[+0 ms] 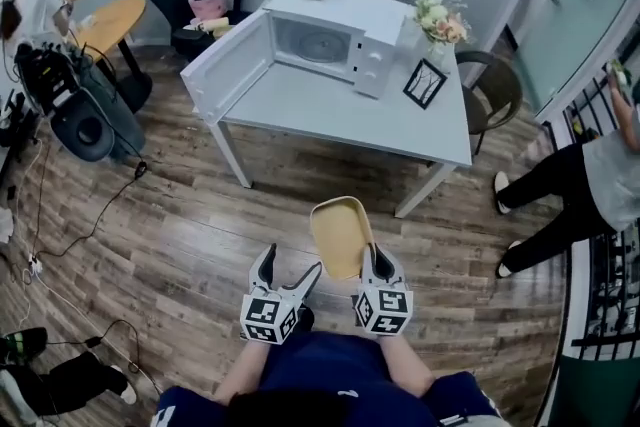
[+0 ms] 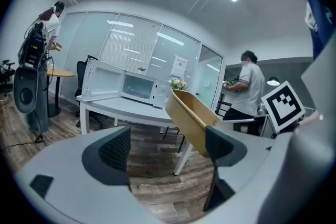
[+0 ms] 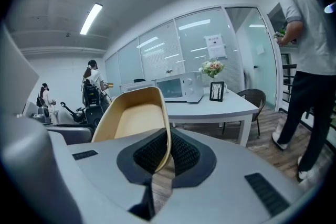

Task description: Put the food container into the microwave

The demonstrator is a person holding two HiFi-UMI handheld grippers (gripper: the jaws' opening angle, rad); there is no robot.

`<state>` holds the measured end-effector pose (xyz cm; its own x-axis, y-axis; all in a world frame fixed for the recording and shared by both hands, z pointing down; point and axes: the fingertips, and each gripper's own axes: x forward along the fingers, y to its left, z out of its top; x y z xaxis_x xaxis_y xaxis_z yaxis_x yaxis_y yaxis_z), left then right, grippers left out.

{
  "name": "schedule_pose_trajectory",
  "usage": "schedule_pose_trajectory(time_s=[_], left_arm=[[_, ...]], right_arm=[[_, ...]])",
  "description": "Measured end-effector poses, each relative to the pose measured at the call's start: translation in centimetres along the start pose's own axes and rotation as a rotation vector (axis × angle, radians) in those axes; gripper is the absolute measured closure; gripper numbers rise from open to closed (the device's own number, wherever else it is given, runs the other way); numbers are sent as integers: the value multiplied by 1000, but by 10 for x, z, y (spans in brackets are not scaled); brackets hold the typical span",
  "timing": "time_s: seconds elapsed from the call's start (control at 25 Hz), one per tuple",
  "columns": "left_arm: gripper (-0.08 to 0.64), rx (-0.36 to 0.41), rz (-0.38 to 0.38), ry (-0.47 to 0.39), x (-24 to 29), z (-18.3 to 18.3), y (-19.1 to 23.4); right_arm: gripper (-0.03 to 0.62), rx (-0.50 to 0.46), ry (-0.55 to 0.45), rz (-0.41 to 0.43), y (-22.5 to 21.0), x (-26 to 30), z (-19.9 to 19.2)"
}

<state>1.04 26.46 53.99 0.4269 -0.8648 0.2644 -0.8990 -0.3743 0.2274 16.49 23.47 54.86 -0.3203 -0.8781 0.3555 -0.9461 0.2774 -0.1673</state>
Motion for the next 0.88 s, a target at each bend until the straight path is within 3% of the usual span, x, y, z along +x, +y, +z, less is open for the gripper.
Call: schedule_pose_trajectory(time_s=[0.36,0.6,0.88], left_arm=[[130,28,-95,28,38,19,67],[132,19,-150,48,51,21,76],[132,-4,-153,60,59,21,90]], right_arm=[[561,19,-20,-69,30,55,13],[561,40,3,-119,30,63,11],[561,26,36,-114,35,78,12]])
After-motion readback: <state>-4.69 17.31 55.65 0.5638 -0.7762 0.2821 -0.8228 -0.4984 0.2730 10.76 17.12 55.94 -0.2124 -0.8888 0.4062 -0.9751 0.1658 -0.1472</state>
